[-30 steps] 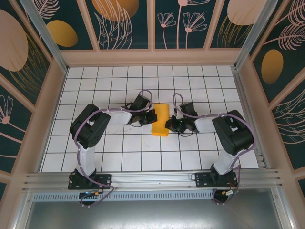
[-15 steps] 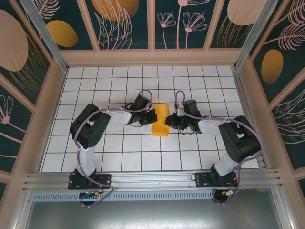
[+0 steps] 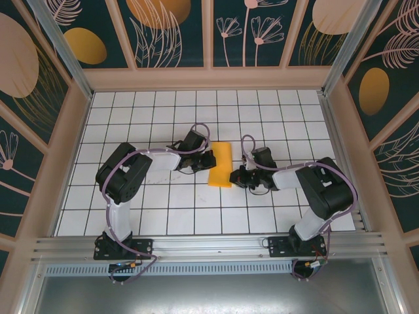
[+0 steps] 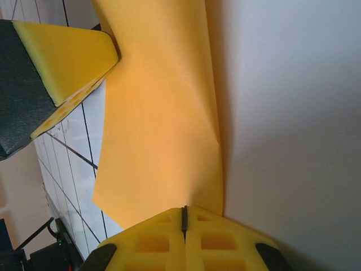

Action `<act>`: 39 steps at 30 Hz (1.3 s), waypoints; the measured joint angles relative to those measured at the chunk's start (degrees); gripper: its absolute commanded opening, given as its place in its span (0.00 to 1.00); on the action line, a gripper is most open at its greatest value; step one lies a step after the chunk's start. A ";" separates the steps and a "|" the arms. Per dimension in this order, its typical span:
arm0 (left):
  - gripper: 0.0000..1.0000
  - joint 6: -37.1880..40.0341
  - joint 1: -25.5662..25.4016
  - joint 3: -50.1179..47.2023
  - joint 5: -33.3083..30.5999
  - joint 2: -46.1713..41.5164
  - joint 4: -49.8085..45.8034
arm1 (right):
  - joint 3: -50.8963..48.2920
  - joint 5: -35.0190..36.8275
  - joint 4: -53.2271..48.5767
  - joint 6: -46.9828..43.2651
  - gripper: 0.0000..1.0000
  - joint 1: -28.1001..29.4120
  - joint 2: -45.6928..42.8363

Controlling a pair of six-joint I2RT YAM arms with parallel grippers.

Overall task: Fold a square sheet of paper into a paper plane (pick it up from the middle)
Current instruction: Fold the square sheet of paper in half at the center of the table.

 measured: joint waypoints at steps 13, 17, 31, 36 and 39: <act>0.00 0.46 0.00 0.00 0.00 0.00 0.00 | -1.66 -1.79 1.97 2.21 0.00 0.17 -4.48; 0.00 0.63 0.00 0.02 -0.02 0.00 0.00 | -3.17 -2.12 2.29 2.40 0.00 1.09 -2.40; 0.00 1.03 -0.11 0.02 -0.39 -0.04 -0.04 | 0.85 1.70 -5.38 0.72 0.00 1.18 -4.81; 0.00 1.05 -0.11 0.02 -0.39 -0.04 -0.04 | 6.86 1.79 -5.27 -0.28 0.00 -1.31 -3.74; 0.00 1.05 -0.11 0.02 -0.39 -0.04 -0.04 | 10.29 1.75 -4.52 -0.92 0.00 -2.40 -0.13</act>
